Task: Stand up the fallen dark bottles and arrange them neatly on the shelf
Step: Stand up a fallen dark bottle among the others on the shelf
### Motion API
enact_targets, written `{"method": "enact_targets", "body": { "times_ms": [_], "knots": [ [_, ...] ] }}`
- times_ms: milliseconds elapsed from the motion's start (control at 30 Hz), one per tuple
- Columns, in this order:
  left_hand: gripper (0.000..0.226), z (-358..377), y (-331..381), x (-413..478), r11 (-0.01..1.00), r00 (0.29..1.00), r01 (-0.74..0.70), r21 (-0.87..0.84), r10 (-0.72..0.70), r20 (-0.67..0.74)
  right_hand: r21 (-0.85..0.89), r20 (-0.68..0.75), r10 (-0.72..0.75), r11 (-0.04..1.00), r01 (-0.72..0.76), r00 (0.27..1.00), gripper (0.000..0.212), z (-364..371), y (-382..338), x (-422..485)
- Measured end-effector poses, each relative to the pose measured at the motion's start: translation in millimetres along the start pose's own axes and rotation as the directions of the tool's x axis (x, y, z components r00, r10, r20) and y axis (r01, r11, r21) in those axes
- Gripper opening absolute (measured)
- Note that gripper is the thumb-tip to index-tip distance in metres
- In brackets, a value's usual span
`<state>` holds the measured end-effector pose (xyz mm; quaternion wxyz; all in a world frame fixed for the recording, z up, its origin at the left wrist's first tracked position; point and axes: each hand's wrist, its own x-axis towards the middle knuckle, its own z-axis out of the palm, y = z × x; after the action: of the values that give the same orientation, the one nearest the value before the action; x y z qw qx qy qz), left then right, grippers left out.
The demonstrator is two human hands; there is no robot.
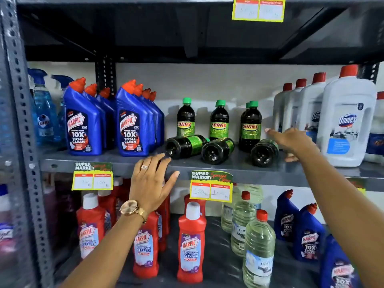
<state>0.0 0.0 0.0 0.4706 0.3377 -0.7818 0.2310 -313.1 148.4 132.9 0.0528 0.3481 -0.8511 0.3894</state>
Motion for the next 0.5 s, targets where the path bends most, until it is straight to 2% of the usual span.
{"method": "enact_targets", "body": {
  "times_ms": [33,100,233,267,333,400,500],
  "knots": [
    [0.048,1,2,2,1.000,1.000,-0.025,0.014,0.025,-0.014,0.034,0.053,0.050,0.998,-0.052,0.997,0.074,3,2,4],
    [0.045,3,8,6,0.999,0.998,-0.045,0.020,0.046,-0.041,0.031,0.107,0.106,0.993,-0.110,0.989,0.092,6,3,7],
    [0.040,8,12,8,1.000,0.996,-0.003,-0.019,0.001,-0.092,0.020,0.289,0.191,0.978,-0.206,0.938,0.120,12,3,22],
    [0.039,9,10,8,1.000,0.994,-0.004,-0.009,0.003,-0.111,0.024,0.348,0.224,0.969,-0.248,0.910,0.116,11,0,21],
    [0.039,11,11,7,1.000,0.993,-0.004,0.003,0.005,-0.122,0.059,0.453,0.261,0.946,-0.320,0.852,0.081,8,-2,23],
    [0.041,14,12,7,1.000,0.991,-0.003,0.008,0.004,-0.133,0.092,0.506,0.266,0.929,-0.358,0.820,0.061,5,-1,19],
    [0.045,17,11,5,1.000,0.987,-0.014,0.019,0.017,-0.160,0.296,0.490,0.190,0.882,-0.367,0.851,0.049,6,4,10]
  ]
}}
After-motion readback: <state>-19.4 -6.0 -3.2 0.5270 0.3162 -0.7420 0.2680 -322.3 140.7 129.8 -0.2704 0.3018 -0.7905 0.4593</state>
